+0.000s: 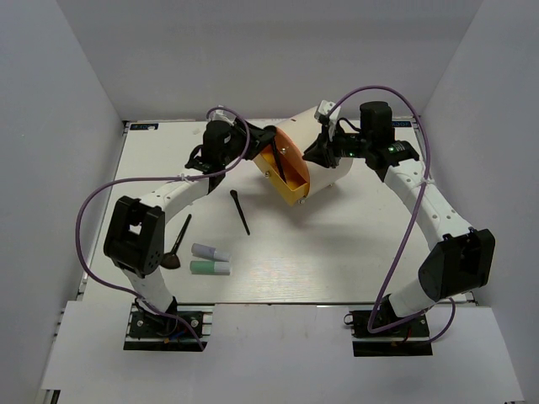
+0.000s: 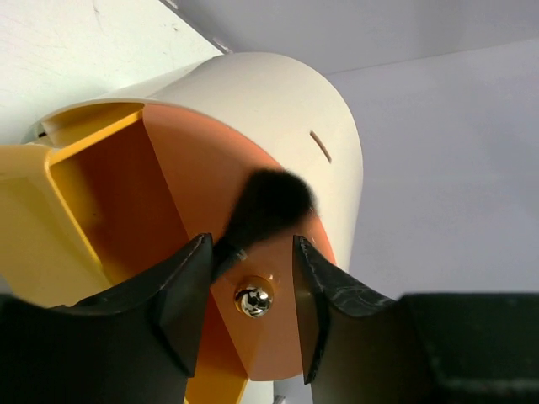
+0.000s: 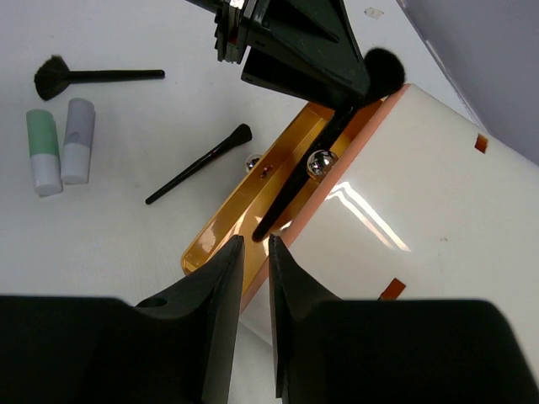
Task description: Organize the makeup
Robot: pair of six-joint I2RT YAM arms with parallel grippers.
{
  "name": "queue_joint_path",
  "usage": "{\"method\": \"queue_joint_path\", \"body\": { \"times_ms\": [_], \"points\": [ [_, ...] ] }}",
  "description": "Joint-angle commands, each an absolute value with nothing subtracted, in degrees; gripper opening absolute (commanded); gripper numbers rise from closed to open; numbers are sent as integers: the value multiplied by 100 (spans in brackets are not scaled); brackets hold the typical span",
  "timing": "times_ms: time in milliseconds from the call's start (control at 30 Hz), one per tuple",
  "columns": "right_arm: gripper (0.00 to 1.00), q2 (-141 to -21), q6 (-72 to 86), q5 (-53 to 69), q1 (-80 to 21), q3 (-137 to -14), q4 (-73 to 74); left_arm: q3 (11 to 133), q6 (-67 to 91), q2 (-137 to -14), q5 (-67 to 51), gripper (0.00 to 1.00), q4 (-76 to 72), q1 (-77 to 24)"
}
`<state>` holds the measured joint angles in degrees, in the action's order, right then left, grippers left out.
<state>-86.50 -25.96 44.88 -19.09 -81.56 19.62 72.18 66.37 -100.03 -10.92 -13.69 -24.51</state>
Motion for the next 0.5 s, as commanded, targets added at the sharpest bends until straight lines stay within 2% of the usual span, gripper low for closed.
{"method": "queue_joint_path", "body": {
  "times_ms": [0,67,333,433,467],
  "points": [
    [25,-8508,-2637,4500,-1872,-8218,1890,7444,6557,-9897,-949,53,-1231,-2461],
    [25,-8517,-2628,4500,-1872,-8235,1890,7444,6548,-9870,-940,57,-1230,-2461],
    [25,-8508,-2628,4535,-1872,-8253,1898,7725,6232,-9563,-818,57,-871,-2400],
    [25,-8499,-2628,4526,-1872,-8244,1898,7805,5820,-9133,-590,42,-345,-2338],
    [25,-8499,-2628,4526,-1872,-8253,1916,7831,5670,-9027,-380,29,-143,-2338]
  ]
}}
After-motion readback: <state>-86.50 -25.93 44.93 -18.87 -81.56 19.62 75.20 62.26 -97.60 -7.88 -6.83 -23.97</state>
